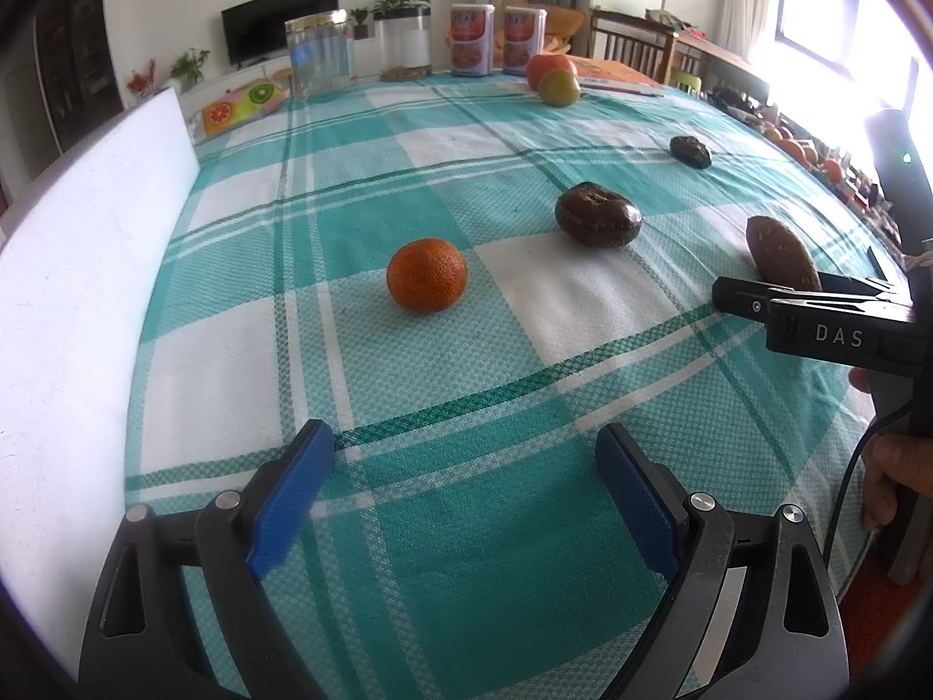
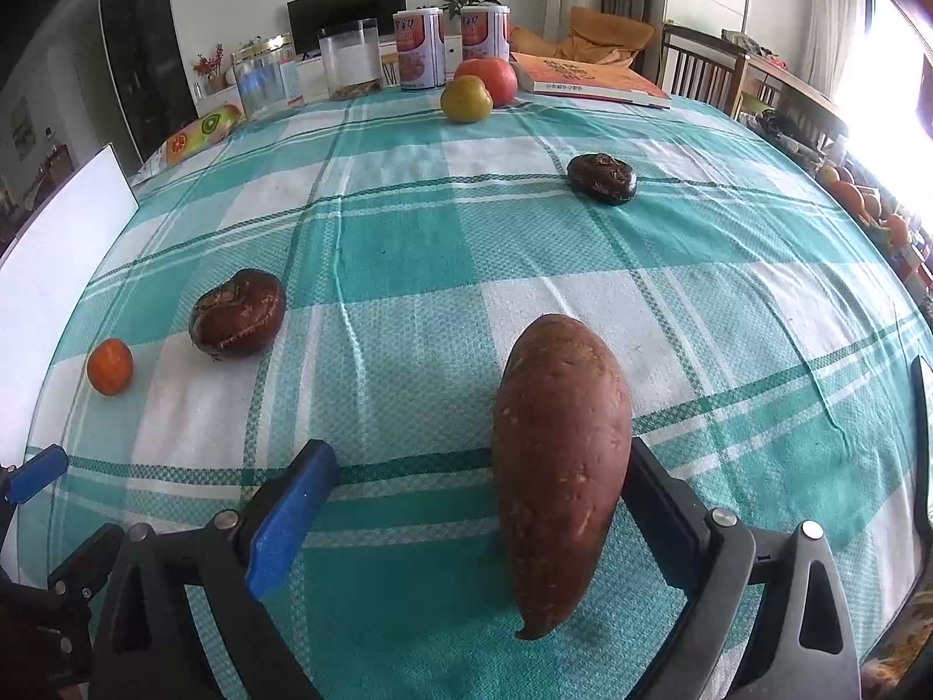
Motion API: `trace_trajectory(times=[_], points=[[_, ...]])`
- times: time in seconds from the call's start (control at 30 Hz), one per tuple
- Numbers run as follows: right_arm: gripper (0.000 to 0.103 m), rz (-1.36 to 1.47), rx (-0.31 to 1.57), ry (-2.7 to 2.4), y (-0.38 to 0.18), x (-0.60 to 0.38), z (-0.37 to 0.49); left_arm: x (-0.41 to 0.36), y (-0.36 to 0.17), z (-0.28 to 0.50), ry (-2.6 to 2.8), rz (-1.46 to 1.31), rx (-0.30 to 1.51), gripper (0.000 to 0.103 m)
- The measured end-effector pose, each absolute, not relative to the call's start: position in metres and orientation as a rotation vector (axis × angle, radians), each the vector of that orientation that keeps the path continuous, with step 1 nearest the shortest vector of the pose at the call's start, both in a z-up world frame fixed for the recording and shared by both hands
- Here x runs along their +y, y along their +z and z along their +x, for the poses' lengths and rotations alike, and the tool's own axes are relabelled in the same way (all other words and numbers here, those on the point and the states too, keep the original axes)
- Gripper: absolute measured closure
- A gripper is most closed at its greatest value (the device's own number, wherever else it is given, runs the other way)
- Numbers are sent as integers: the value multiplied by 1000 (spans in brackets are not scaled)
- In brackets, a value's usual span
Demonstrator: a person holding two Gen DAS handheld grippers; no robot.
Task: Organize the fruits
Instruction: 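Grasp the dark round mangosteen with the left tool while the right tool holds the sweet potato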
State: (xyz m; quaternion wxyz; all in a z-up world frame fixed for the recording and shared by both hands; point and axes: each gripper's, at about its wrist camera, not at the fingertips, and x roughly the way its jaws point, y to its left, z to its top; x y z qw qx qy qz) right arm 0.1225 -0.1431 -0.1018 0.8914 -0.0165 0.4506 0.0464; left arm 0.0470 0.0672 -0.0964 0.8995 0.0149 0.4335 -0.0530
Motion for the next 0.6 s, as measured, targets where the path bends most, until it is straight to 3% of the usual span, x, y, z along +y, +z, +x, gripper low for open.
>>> trace_trajectory(times=[0.23, 0.37, 0.6], points=[[8, 190, 904, 82, -94, -176, 118, 66, -95, 48, -101, 30, 909, 11], [8, 301, 858, 111, -86, -191, 114, 41, -66, 53, -156, 48, 870, 11], [8, 633, 706, 103, -80, -250, 95, -4, -51, 132, -188, 22, 962, 11]])
